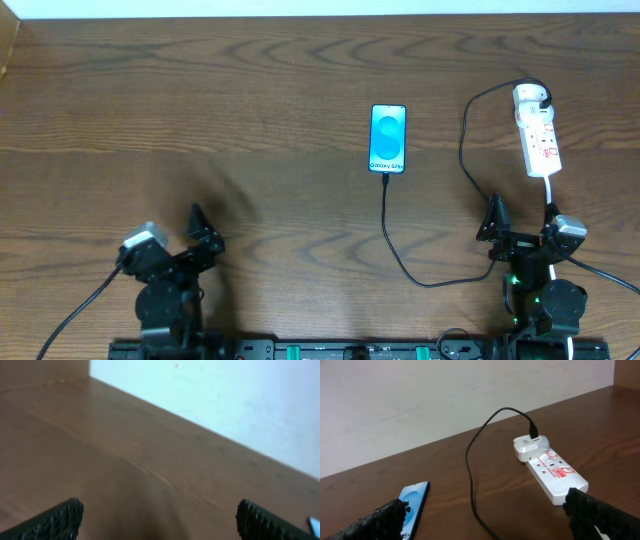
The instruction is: Plug charger to phone and switch on socket
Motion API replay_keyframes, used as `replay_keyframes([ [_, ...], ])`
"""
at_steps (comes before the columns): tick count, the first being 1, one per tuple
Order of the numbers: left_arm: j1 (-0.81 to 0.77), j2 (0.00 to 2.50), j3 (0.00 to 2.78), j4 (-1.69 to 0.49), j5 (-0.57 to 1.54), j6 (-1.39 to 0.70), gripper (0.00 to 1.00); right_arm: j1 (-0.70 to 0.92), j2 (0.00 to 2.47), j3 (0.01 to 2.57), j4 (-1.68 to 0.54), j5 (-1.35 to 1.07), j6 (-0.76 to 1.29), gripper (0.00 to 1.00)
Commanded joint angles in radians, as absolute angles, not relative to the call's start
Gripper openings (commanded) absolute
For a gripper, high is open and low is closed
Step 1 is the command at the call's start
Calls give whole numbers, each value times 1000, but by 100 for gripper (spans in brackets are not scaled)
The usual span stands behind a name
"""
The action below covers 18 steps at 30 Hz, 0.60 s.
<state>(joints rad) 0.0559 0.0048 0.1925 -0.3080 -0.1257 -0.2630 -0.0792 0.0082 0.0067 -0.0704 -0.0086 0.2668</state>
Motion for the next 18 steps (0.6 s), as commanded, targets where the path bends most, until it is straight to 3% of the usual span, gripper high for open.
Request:
replay_keyframes([
  [1, 52, 1, 140, -247, -65, -172, 98, -72, 5, 5, -75, -9, 276, 99],
  [8, 52, 1, 10, -74, -43, -171, 98, -72, 5, 5, -75, -9, 276, 99],
  [18, 48, 1, 4, -73, 9, -75, 98, -72, 5, 5, -75, -9, 276, 99],
])
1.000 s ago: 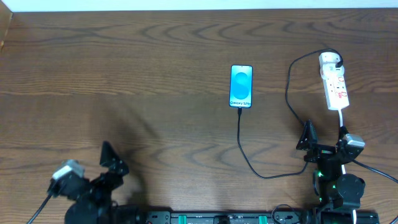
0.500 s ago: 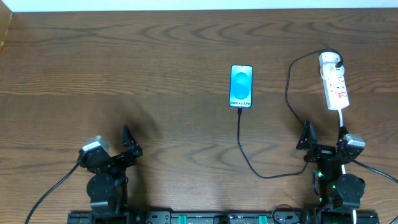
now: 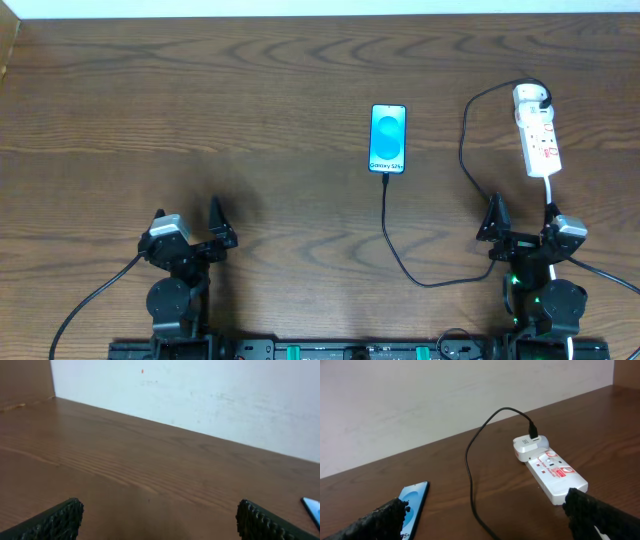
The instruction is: Plug charger to phone and switch on socket
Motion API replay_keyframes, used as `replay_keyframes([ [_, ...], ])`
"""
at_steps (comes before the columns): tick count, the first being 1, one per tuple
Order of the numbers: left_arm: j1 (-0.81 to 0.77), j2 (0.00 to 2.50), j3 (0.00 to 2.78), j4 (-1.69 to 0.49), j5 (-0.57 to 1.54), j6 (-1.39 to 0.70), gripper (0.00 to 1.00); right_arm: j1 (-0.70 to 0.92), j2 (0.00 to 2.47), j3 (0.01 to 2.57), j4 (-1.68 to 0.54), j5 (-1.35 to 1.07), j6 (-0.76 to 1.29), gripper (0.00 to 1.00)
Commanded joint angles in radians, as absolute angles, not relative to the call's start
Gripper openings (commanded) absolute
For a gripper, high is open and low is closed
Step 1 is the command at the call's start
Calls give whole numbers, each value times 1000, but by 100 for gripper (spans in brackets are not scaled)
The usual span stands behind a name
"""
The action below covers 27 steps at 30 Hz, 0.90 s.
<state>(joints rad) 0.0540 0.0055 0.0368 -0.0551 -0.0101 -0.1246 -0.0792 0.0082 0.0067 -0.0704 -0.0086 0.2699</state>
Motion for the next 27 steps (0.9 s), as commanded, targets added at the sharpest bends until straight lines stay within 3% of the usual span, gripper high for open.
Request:
replay_keyframes([
  [1, 46, 1, 4, -73, 15, -61, 98, -72, 5, 5, -75, -9, 276, 99],
  [27, 25, 1, 4, -70, 12, 6, 98, -72, 5, 5, -75, -9, 276, 99],
])
